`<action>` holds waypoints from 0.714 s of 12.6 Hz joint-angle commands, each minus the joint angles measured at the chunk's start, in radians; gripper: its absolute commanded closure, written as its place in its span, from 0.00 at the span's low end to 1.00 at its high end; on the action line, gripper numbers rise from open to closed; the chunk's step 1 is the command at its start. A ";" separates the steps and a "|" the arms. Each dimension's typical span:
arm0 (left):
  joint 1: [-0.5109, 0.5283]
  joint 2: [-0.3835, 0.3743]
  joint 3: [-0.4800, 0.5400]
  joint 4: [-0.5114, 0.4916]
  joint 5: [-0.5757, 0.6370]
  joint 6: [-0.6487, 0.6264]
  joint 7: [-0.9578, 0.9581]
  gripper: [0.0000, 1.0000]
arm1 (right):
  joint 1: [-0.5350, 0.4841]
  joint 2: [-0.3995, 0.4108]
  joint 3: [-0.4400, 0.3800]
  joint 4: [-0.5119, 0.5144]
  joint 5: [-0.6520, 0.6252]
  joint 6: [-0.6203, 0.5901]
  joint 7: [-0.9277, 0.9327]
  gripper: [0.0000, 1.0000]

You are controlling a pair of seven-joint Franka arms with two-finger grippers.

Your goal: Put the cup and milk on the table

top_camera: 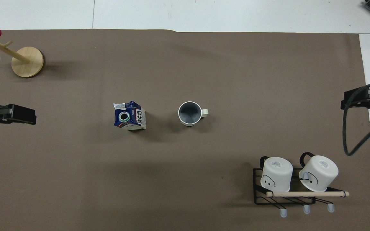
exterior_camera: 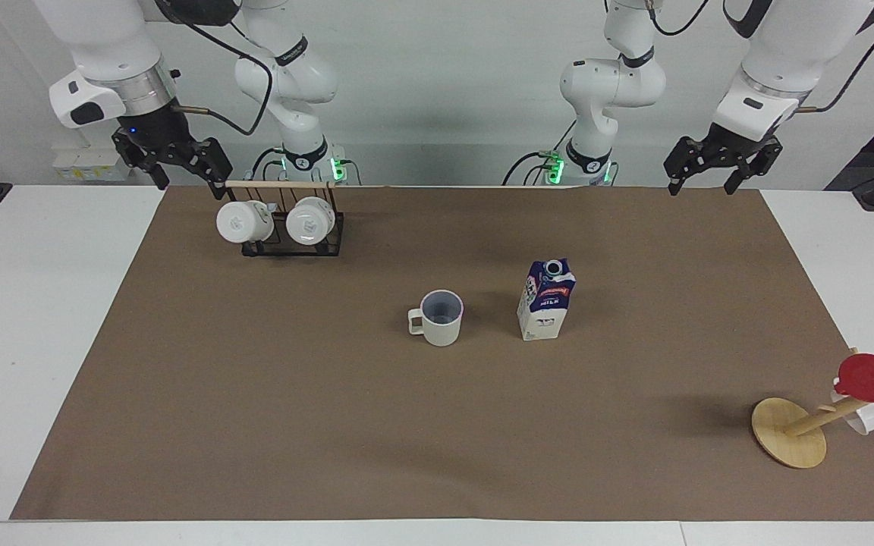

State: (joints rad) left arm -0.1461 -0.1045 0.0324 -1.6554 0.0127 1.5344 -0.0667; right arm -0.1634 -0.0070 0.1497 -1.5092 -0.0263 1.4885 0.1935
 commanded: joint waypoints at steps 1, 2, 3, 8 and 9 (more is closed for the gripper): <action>0.054 0.002 -0.028 0.011 -0.011 -0.013 0.016 0.00 | -0.008 0.002 0.004 0.010 0.005 -0.019 -0.013 0.00; 0.083 0.003 -0.055 0.011 -0.013 -0.013 0.019 0.00 | -0.008 0.002 0.005 0.010 0.005 -0.019 -0.013 0.00; 0.114 0.005 -0.080 0.012 -0.014 -0.011 0.019 0.00 | -0.008 0.002 0.004 0.010 0.005 -0.019 -0.013 0.00; 0.178 0.008 -0.144 0.012 -0.014 -0.010 0.019 0.00 | -0.008 0.002 0.004 0.010 0.005 -0.019 -0.013 0.00; 0.169 0.005 -0.138 0.012 -0.014 -0.008 0.019 0.00 | -0.008 0.002 0.004 0.010 0.005 -0.019 -0.013 0.00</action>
State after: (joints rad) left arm 0.0064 -0.1018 -0.0976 -1.6554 0.0125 1.5345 -0.0615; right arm -0.1634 -0.0070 0.1497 -1.5092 -0.0262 1.4885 0.1935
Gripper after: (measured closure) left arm 0.000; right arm 0.000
